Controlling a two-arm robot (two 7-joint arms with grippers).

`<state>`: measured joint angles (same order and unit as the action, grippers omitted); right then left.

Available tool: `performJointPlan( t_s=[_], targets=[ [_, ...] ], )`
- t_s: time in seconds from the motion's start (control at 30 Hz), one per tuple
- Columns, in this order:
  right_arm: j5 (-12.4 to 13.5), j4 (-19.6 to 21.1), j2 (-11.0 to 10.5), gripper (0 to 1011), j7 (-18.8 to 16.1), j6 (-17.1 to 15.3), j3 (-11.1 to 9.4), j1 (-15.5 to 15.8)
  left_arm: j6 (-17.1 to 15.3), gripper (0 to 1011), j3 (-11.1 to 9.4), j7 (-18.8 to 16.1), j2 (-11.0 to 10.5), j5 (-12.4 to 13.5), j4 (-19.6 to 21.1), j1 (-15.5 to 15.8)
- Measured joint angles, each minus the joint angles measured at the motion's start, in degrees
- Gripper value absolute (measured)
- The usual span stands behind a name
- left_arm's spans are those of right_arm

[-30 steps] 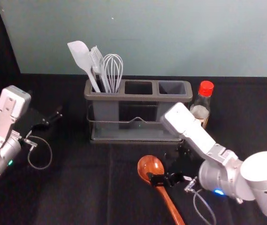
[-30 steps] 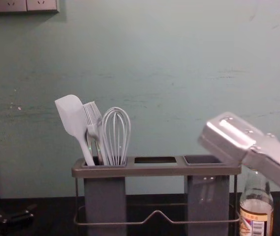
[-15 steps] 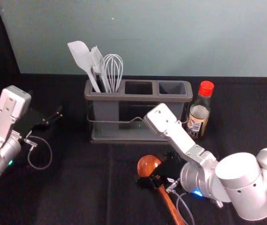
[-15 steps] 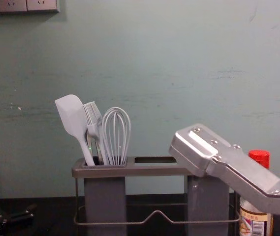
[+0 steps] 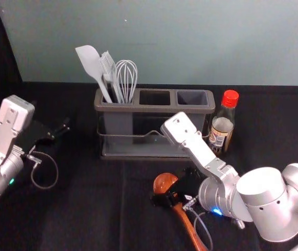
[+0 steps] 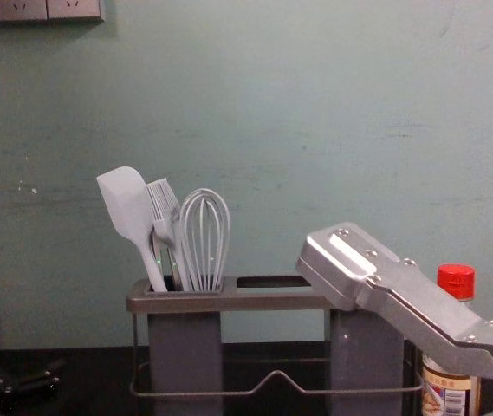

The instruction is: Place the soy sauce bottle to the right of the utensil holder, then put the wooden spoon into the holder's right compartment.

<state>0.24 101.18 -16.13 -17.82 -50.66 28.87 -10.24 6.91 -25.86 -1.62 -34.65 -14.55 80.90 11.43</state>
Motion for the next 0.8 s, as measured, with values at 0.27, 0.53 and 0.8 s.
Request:
performJointPlan(
  t_s=[0.27,0.53,0.8],
  targets=[
    [-0.67,-0.4,0.45,1000,-0.81,0.19,-0.71,0.22,0.0,1005,0.0,0.0,0.0,0.0,0.0,0.0],
    [-1.53,-1.29,1.03,1002,-2.06,0.49,-1.18,0.25,0.0,1005,0.0,0.0,0.0,0.0,0.0,0.0],
    [-2.21,-1.88,1.41,1000,-2.89,0.54,-1.41,0.21,0.0,1005,0.0,0.0,0.0,0.0,0.0,0.0]
  ],
)
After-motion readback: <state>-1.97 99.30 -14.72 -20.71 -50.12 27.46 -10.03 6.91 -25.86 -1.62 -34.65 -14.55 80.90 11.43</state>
